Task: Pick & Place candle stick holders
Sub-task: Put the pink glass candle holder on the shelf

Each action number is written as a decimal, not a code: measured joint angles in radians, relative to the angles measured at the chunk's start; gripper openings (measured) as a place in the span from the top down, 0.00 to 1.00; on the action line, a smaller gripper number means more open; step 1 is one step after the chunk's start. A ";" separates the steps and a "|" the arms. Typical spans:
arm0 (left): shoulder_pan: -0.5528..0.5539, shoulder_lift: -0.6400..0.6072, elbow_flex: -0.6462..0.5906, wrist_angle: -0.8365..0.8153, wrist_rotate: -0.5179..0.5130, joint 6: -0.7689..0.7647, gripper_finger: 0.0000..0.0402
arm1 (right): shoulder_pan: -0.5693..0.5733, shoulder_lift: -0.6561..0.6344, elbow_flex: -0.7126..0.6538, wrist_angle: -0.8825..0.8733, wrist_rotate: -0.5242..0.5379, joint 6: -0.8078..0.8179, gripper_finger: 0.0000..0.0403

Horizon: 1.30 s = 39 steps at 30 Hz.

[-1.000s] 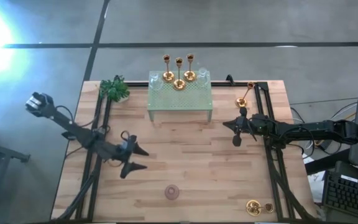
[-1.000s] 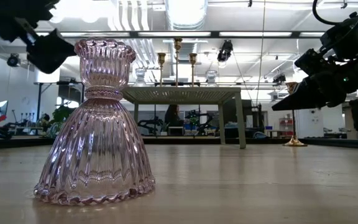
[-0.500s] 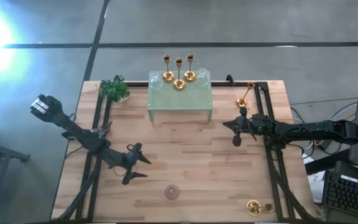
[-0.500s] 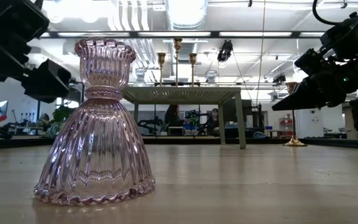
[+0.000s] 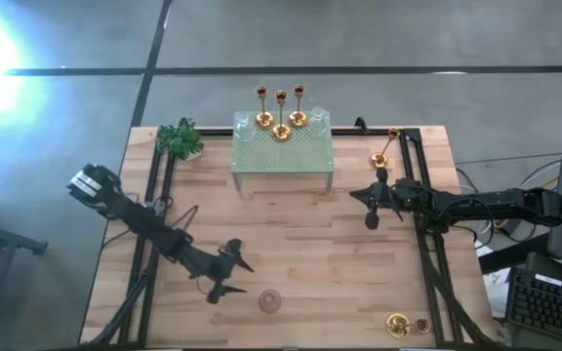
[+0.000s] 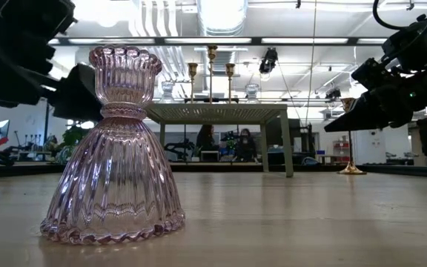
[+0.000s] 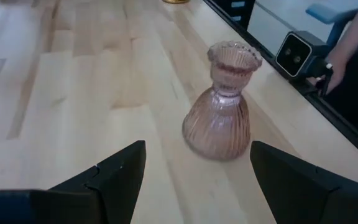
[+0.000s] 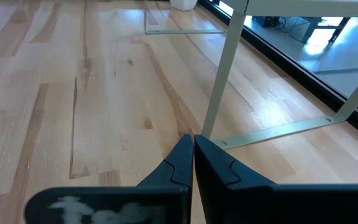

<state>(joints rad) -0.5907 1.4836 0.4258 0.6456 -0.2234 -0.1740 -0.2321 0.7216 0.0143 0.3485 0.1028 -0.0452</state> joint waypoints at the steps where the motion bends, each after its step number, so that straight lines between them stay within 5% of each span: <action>1: 0.000 0.024 0.021 -0.002 0.000 0.014 0.27 | 0.000 0.000 0.000 0.000 0.000 0.000 0.98; 10: 0.000 0.183 0.165 -0.006 0.032 0.024 0.28 | 0.000 0.000 0.000 0.000 0.000 0.000 0.98; 39: 0.009 0.354 0.359 0.000 0.051 -0.042 0.28 | 0.000 0.000 0.000 0.000 0.000 0.000 0.98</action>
<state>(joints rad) -0.5816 1.8381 0.7852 0.6455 -0.1720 -0.2161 -0.2323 0.7216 0.0147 0.3481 0.1032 -0.0452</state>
